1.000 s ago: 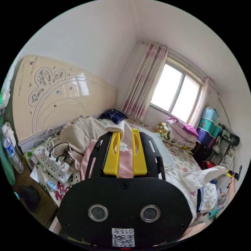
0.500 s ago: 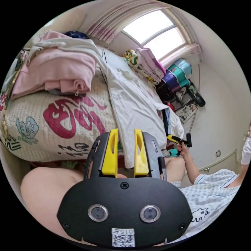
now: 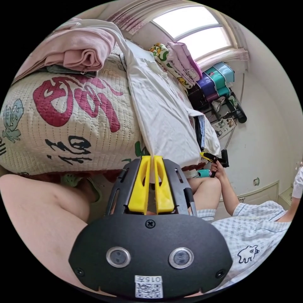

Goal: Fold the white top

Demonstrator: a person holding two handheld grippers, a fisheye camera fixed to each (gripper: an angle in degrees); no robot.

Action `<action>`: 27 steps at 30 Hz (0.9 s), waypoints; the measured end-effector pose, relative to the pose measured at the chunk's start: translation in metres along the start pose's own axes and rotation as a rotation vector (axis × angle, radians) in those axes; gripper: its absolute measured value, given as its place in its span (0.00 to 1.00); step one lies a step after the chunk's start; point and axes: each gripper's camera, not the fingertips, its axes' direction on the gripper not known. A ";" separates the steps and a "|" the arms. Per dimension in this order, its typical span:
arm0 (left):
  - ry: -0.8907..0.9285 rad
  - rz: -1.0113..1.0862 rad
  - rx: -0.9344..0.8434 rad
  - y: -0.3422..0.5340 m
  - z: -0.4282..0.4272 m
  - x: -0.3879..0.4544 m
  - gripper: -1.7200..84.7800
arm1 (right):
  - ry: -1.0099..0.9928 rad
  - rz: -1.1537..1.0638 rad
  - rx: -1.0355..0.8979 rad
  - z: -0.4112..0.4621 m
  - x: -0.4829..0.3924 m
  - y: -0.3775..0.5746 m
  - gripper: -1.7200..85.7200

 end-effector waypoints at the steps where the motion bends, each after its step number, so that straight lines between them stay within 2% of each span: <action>1: -0.008 0.008 0.004 0.003 -0.003 0.004 0.02 | 0.020 0.000 0.000 -0.003 -0.008 -0.001 0.03; 5: -0.047 0.012 0.038 0.020 -0.014 0.016 0.02 | 0.113 -0.009 -0.008 -0.010 -0.033 -0.005 0.02; 13: -0.091 0.004 0.025 0.040 -0.011 0.030 0.02 | 0.110 -0.003 -0.028 -0.019 -0.060 0.001 0.02; 22: -0.145 -0.006 -0.004 0.063 0.000 0.057 0.05 | 0.203 -0.036 -0.089 -0.007 -0.110 0.012 0.03; 24: -0.175 -0.035 0.001 0.070 -0.003 0.062 0.08 | 0.206 -0.017 -0.058 -0.015 -0.116 0.017 0.04; 27: -0.237 -0.052 0.056 0.084 -0.020 0.079 0.09 | 0.182 0.024 0.086 -0.044 -0.122 0.035 0.03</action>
